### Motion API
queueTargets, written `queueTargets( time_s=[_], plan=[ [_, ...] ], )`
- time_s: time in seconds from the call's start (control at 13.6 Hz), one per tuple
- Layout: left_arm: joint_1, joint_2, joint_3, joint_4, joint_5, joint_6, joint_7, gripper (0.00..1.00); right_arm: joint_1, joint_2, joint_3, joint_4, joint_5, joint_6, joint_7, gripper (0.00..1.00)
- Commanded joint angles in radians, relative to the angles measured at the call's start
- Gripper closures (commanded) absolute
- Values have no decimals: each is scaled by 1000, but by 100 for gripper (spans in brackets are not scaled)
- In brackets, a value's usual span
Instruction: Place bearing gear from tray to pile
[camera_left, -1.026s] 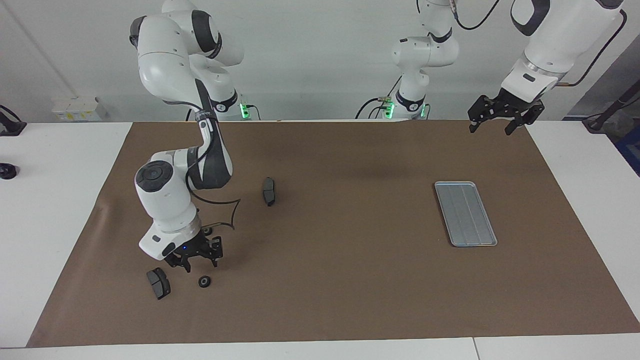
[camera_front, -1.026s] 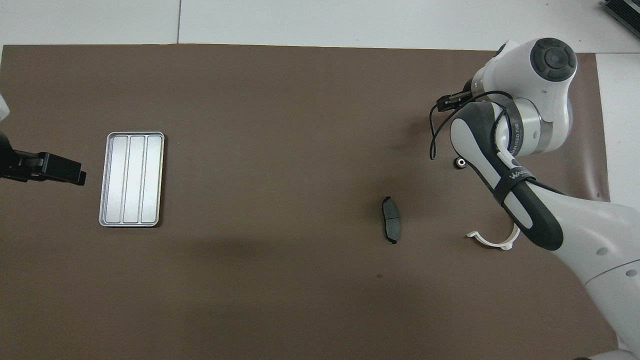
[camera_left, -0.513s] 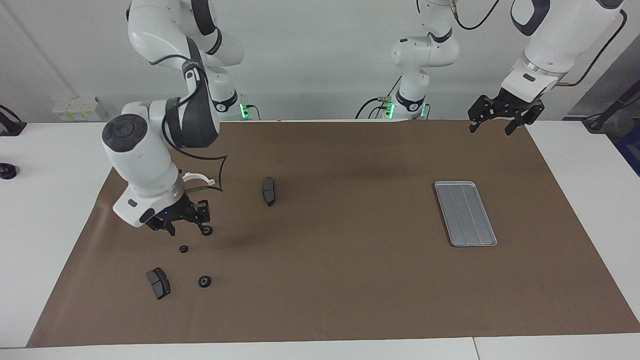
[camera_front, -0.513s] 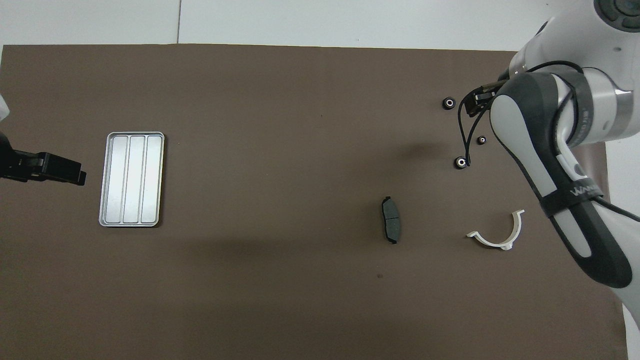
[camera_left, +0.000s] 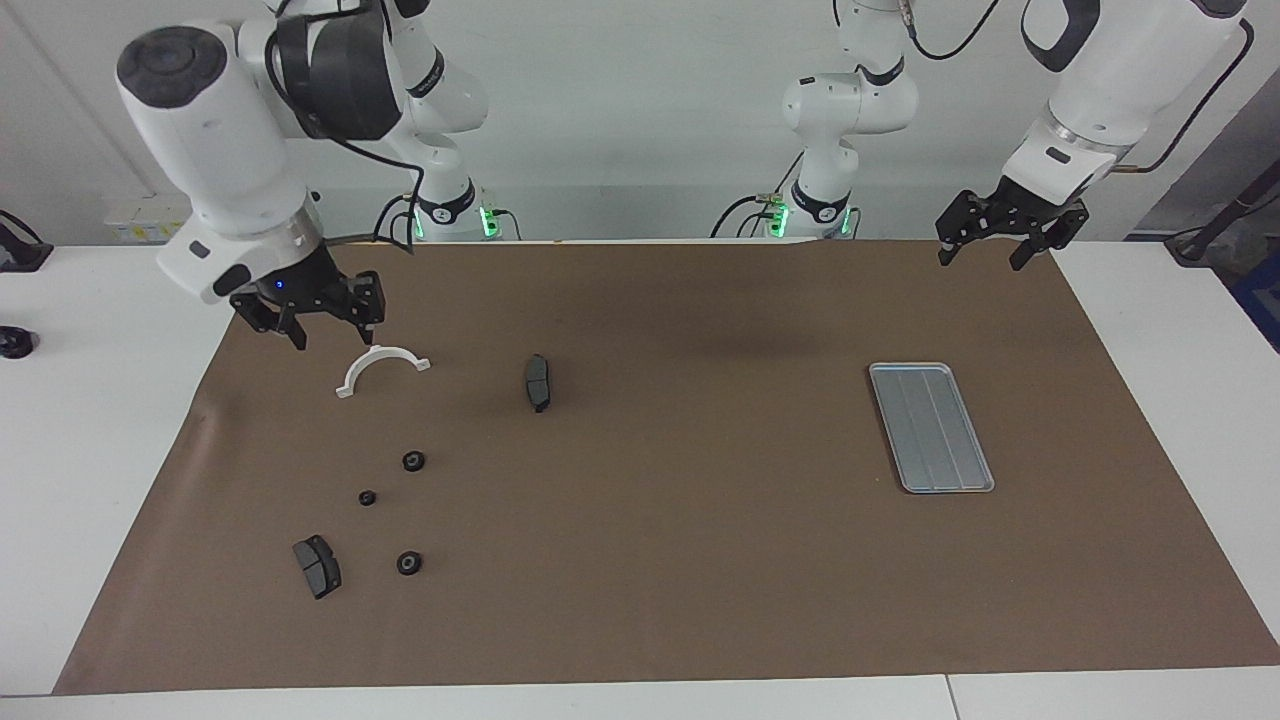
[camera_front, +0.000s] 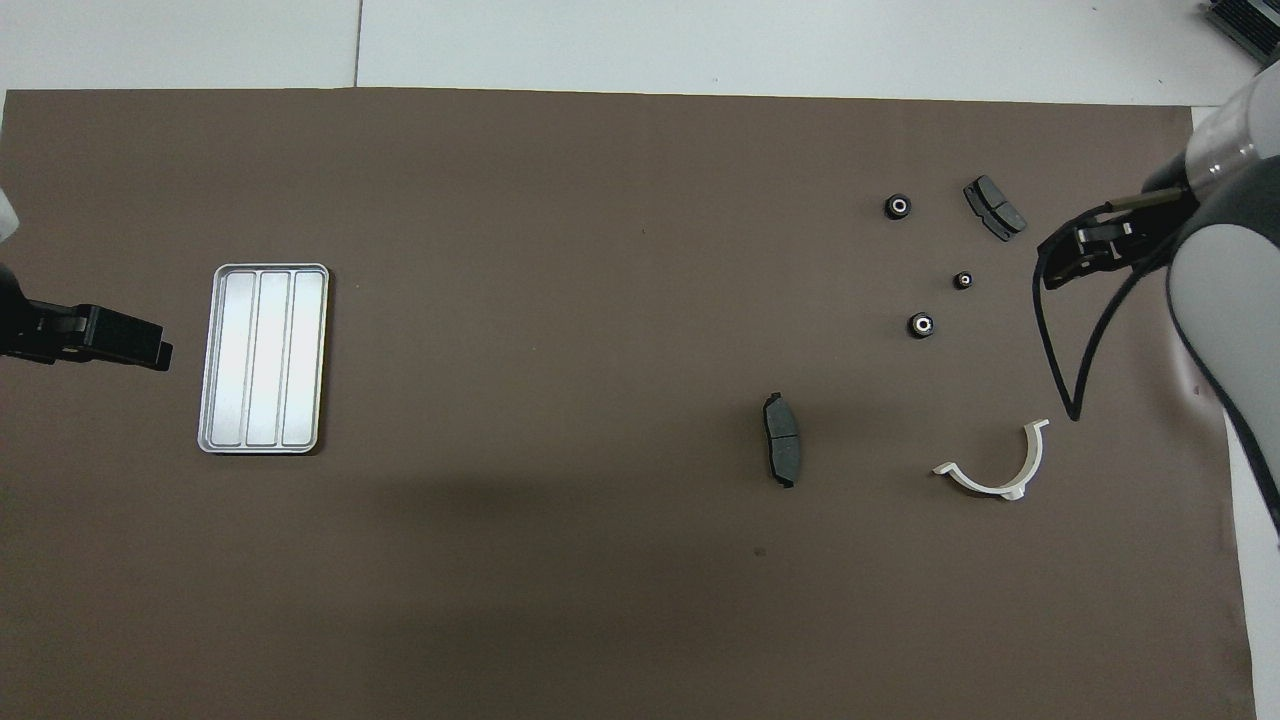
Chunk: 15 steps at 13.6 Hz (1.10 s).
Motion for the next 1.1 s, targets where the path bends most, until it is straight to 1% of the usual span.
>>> queueTargets(
  time_s=[0.0, 0.15, 0.29, 0.37, 0.44, 0.59, 1.03],
  plan=[
    [11, -17, -7, -20, 13, 11, 4, 0, -26, -77, 3, -27, 32, -65, 14, 20],
    [10, -17, -7, -20, 13, 11, 4, 0, -28, -104, 3, -61, 78, -87, 20, 19],
    [10, -17, -7, -20, 13, 11, 4, 0, -25, -135, 3, -125, 103, -54, 40, 17],
    [10, -17, -7, -20, 13, 11, 4, 0, -25, -149, 3, -154, 104, -44, 63, 13],
    [11, -17, -7, -20, 13, 11, 4, 0, -26, -157, 5, -174, 107, -34, 68, 11],
    [11, -17, -7, -20, 13, 11, 4, 0, -25, -160, 3, -179, 110, -26, 68, 0],
    [10, -17, -7, -20, 13, 11, 4, 0, -28, -160, 3, -179, 110, -24, 60, 0]
  ],
)
